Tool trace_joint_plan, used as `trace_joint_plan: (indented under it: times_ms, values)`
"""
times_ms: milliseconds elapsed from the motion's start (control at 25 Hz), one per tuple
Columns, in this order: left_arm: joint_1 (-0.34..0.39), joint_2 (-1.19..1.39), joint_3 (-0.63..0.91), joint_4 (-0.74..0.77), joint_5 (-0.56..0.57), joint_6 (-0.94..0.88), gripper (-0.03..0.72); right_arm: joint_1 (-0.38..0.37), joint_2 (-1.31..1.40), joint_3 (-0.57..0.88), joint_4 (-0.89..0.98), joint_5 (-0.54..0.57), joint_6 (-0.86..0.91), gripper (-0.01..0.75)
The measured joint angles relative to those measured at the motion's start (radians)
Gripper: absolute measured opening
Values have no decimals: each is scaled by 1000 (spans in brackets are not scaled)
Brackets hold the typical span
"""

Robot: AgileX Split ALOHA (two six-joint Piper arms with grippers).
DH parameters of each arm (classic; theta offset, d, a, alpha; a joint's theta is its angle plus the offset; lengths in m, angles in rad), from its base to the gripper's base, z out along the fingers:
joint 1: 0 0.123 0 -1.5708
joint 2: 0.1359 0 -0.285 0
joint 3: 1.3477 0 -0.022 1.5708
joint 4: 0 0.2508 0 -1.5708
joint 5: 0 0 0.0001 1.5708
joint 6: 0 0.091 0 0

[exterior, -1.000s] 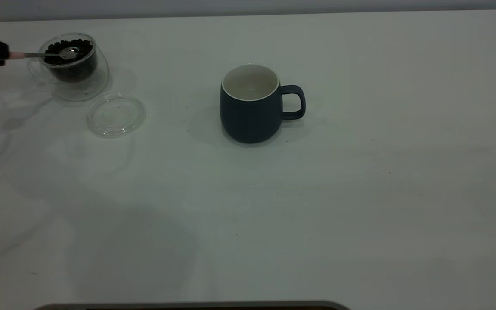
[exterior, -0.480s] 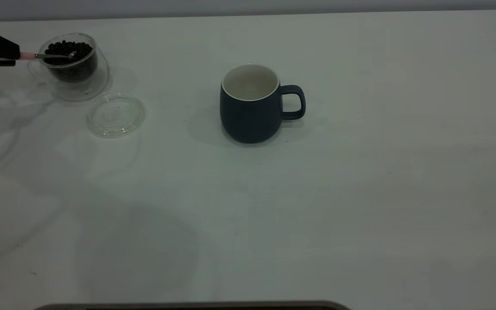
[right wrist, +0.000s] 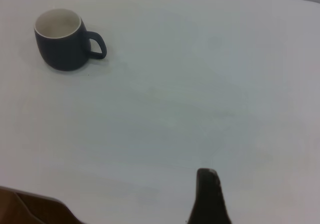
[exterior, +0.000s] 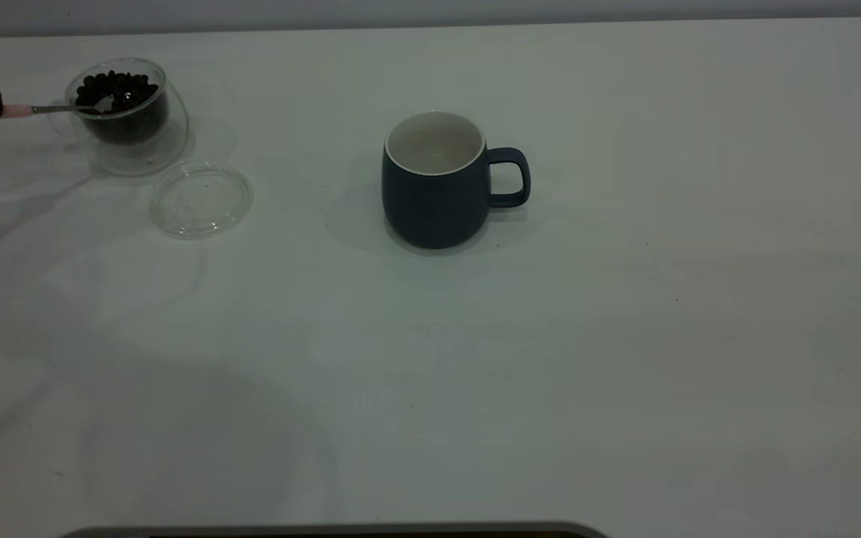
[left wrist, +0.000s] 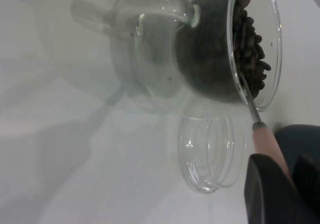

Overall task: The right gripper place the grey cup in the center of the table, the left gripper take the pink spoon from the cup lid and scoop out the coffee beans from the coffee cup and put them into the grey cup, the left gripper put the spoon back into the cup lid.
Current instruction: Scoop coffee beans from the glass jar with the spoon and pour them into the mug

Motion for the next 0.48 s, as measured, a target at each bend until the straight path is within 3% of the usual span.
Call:
trace_joint_plan:
  times_ms: [480]
  values:
    - [4,1,0,-40,61,12,129,0,0,0,0,0,0,588]
